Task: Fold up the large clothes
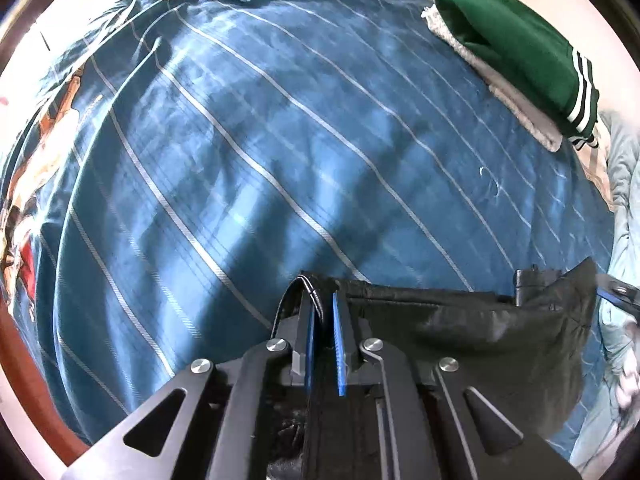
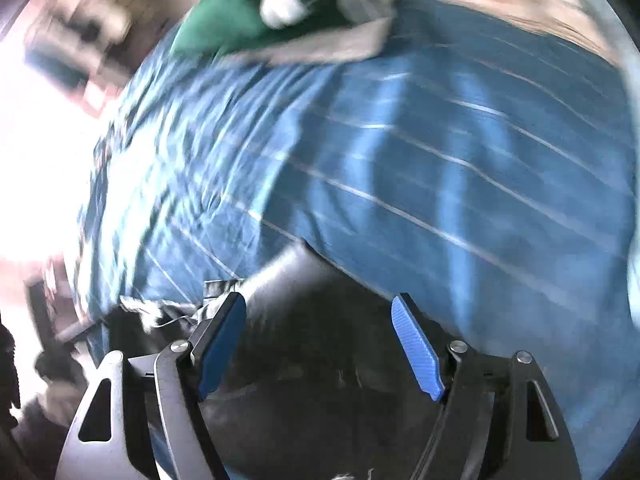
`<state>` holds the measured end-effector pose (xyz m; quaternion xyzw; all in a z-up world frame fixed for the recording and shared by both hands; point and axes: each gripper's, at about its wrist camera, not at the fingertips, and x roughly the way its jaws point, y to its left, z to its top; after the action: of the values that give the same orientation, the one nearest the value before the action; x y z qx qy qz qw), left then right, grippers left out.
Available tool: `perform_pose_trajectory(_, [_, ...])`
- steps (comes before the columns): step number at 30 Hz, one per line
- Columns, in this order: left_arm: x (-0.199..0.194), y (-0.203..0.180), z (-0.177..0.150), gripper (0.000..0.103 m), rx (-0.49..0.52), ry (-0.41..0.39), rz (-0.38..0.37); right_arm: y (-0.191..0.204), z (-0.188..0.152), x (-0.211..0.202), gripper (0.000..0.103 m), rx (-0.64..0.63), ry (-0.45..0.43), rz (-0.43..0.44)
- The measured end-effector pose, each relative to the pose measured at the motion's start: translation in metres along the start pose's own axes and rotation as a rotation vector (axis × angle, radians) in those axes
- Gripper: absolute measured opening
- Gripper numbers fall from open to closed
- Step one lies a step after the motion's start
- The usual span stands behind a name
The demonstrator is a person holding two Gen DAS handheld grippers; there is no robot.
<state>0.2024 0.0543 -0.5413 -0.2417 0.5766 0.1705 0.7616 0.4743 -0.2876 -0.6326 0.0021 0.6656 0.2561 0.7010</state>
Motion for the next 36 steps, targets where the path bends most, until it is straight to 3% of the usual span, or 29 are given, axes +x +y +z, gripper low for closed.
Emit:
perform_pose_trajectory(2, [0.000,0.004,0.000,0.005,-0.012,-0.004,-0.006,0.000,0.006,0.017,0.064,-0.040,0.056,-0.004])
perform_pose_trajectory(3, [0.000,0.007,0.000,0.005,-0.018,-0.004,-0.003,-0.002,0.005,0.016,0.030,-0.033,0.058,-0.009])
perform_pose_trajectory(4, [0.000,0.010,-0.003,0.005,-0.023,-0.005,-0.003,-0.009,0.006,0.013,0.020,0.025,0.051,0.038])
perform_pose_trajectory(6, [0.007,0.010,-0.003,0.005,-0.037,0.000,-0.015,-0.023,0.000,0.003,0.015,0.133,0.010,0.076])
perform_pose_trajectory(8, [0.011,0.010,-0.004,0.005,-0.038,0.006,-0.032,-0.045,-0.009,-0.003,0.013,0.275,-0.032,0.095])
perform_pose_trajectory(12, [0.034,0.007,0.005,0.007,-0.030,0.060,-0.047,-0.068,-0.024,0.019,0.015,0.451,0.002,0.077])
perform_pose_trajectory(16, [0.032,0.015,0.012,0.011,-0.069,0.117,-0.076,-0.066,-0.013,0.024,0.033,0.472,0.045,0.048])
perform_pose_trajectory(17, [0.025,0.016,0.013,0.013,-0.073,0.116,-0.081,-0.064,-0.012,0.010,0.034,0.466,0.029,0.036])
perform_pose_trajectory(20, [-0.004,0.009,0.009,0.018,-0.033,0.086,-0.062,-0.047,-0.020,-0.041,0.051,0.386,-0.061,-0.039])
perform_pose_trajectory(21, [-0.020,0.005,0.004,0.028,-0.012,0.041,-0.038,-0.035,-0.026,-0.055,0.061,0.360,-0.090,-0.051])
perform_pose_trajectory(22, [-0.027,0.001,0.001,0.039,0.001,0.014,-0.020,-0.019,-0.033,-0.067,0.064,0.318,-0.119,-0.040])
perform_pose_trajectory(23, [-0.039,-0.005,-0.004,0.074,0.020,-0.017,0.003,-0.004,-0.038,-0.073,0.066,0.275,-0.129,-0.007])
perform_pose_trajectory(24, [-0.047,-0.009,-0.009,0.098,0.025,-0.036,0.020,0.002,-0.045,-0.075,0.066,0.243,-0.117,0.016])
perform_pose_trajectory(26, [-0.057,-0.016,-0.016,0.098,0.023,-0.072,0.031,0.021,-0.053,-0.062,0.066,0.197,-0.078,0.029])
perform_pose_trajectory(28, [-0.059,-0.028,-0.025,0.098,0.035,-0.086,0.045,0.032,-0.057,-0.033,0.058,0.189,-0.017,0.035])
perform_pose_trajectory(29, [-0.057,-0.036,-0.028,0.098,0.039,-0.092,0.055,0.035,-0.057,-0.013,0.029,0.197,0.019,0.024])
perform_pose_trajectory(30, [-0.053,-0.042,-0.032,0.098,0.044,-0.099,0.079,0.037,-0.056,0.007,0.009,0.205,0.059,0.008])
perform_pose_trajectory(32, [-0.039,-0.052,-0.036,0.098,0.055,-0.075,0.094,0.030,-0.050,0.046,0.003,0.226,0.098,-0.065])
perform_pose_trajectory(36, [-0.026,-0.074,-0.034,0.098,0.085,-0.043,0.065,0.009,-0.039,0.064,0.000,0.342,0.141,0.009])
